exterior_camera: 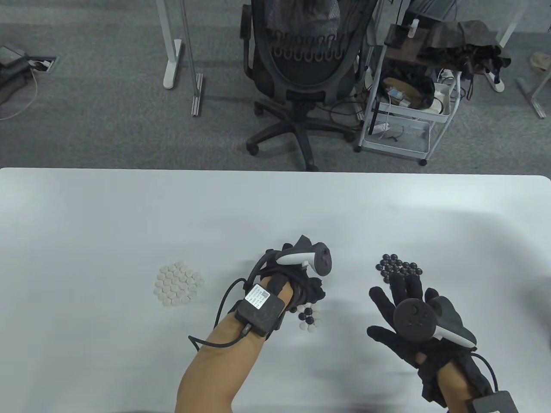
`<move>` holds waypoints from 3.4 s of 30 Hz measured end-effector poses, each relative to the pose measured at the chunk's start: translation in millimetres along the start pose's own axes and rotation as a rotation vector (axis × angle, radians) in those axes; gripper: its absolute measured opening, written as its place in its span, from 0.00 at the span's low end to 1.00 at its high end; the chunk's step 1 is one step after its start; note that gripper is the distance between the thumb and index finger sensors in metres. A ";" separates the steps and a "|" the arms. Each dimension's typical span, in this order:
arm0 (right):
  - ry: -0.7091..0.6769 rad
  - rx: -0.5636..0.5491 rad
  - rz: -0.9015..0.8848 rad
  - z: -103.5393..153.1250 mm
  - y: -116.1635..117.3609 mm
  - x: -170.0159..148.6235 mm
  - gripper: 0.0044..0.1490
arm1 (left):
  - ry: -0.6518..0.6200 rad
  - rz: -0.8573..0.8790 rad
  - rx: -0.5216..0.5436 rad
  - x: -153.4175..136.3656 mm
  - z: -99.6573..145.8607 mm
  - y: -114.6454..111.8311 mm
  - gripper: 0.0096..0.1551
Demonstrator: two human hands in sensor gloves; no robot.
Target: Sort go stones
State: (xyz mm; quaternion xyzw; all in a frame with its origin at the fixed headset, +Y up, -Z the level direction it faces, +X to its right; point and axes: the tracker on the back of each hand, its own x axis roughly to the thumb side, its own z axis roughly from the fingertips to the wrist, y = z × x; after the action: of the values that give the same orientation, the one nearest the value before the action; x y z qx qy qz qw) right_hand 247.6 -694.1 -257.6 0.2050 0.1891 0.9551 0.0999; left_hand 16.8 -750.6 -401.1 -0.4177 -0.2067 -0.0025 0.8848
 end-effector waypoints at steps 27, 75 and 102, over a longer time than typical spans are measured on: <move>0.012 0.019 0.008 -1.9 2.0 0.1 0.54 | 0.441 0.177 -0.013 -175.6 83.6 -24.6 0.40; 0.006 0.004 -0.001 -0.8 1.6 -2.7 0.54 | 0.140 0.030 0.010 -38.0 3.9 7.5 0.40; 0.010 0.020 0.013 -2.9 4.7 -0.5 0.54 | 0.392 0.016 -0.083 -160.3 95.3 -43.7 0.39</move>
State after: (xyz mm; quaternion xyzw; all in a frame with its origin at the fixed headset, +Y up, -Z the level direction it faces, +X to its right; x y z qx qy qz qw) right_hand 246.2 -699.4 -258.3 0.2023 0.1976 0.9549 0.0908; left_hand -172.2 -735.5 -373.8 -0.4469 -0.0268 -0.0850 0.8901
